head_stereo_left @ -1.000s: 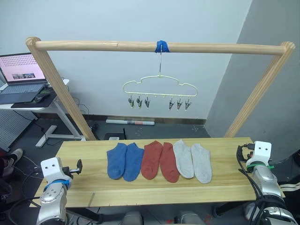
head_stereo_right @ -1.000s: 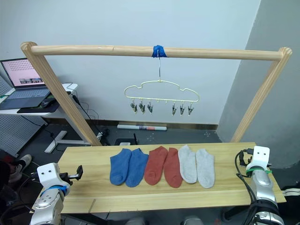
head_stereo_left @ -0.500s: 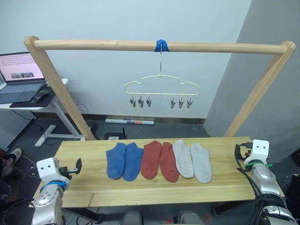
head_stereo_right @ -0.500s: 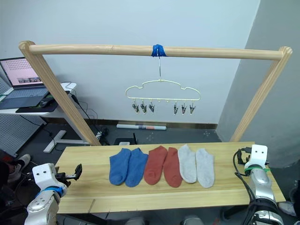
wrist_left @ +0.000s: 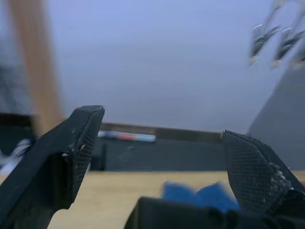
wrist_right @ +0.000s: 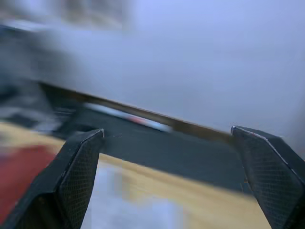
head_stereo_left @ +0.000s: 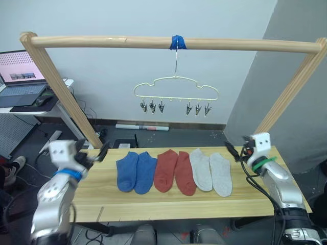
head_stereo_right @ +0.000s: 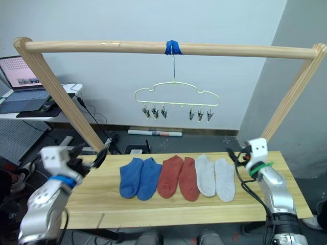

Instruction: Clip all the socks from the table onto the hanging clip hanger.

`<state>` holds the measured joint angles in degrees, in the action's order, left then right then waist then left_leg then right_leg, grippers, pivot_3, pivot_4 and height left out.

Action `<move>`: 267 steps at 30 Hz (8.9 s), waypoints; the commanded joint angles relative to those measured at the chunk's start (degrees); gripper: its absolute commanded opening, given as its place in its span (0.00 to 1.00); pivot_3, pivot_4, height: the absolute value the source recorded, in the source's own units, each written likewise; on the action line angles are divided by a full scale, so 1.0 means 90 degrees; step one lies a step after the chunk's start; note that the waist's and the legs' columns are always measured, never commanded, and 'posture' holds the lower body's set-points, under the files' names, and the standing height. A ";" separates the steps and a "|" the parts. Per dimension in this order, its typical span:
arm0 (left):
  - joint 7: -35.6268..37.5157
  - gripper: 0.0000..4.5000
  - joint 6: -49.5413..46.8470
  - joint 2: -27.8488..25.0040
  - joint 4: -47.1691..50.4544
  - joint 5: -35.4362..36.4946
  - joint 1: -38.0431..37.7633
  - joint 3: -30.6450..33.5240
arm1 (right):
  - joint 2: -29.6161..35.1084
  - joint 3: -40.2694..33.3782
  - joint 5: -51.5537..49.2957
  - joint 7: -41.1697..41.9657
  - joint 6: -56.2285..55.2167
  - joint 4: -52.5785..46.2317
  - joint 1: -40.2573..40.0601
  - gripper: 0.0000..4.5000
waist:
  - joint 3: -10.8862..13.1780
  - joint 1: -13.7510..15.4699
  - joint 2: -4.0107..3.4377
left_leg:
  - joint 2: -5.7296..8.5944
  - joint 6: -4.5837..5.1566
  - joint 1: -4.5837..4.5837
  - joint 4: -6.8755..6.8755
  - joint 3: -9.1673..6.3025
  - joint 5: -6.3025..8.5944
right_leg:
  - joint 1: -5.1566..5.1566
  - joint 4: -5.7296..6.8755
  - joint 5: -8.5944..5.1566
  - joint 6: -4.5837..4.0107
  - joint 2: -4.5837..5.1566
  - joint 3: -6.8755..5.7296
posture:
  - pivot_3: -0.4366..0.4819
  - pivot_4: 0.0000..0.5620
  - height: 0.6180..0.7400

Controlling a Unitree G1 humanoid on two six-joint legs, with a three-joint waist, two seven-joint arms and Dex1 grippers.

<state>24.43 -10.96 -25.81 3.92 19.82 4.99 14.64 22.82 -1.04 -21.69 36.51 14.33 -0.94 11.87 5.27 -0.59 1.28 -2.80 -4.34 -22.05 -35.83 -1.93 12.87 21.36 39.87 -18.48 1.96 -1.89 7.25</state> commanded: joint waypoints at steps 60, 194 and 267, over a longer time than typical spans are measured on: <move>0.0272 0.60 0.2135 0.0832 -0.3907 -0.0663 0.3176 -0.0503 | -0.0817 0.1107 -0.0067 0.0009 0.1443 -0.1689 0.1788 1.00 | 0.0201 -0.0509 0.0008 | 0.0008 0.0004 -0.0111 -0.0013 -0.0104 0.0019 | 0.0034 -0.0061 0.0036 -0.0002 0.0004 -0.0080 | 0.38 0.21 1.00; -0.1074 0.01 -0.5463 0.0580 -0.0963 0.4606 0.2950 0.1683 | -0.2553 0.2191 0.1727 -0.0954 0.1780 -0.0004 0.2138 0.01 | 0.0433 -0.0379 0.0002 | 0.0008 -0.0012 -0.0112 -0.0014 -0.0177 0.0016 | 0.0011 -0.0050 0.0035 -0.0004 0.0020 -0.0162 | 0.50 0.27 1.00; 0.0017 0.63 0.0184 0.1052 -0.0673 -0.0398 0.2011 -0.1485 | -0.0764 0.0603 -0.0391 -0.0353 0.2048 -0.2482 0.0999 1.00 | 0.0436 -0.0123 0.0005 | 0.0023 -0.0015 -0.0206 -0.0029 -0.0193 0.0014 | 0.0074 -0.0070 0.0036 -0.0012 0.0034 -0.0187 | 0.48 0.24 1.00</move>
<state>24.68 -12.33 -16.79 -1.88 17.55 21.95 1.53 15.80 5.38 -24.05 32.66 34.12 -21.38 19.60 9.19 -1.69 1.32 -2.59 -4.47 -23.90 -36.09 -3.67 13.00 22.03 39.26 -18.16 1.85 -1.59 5.56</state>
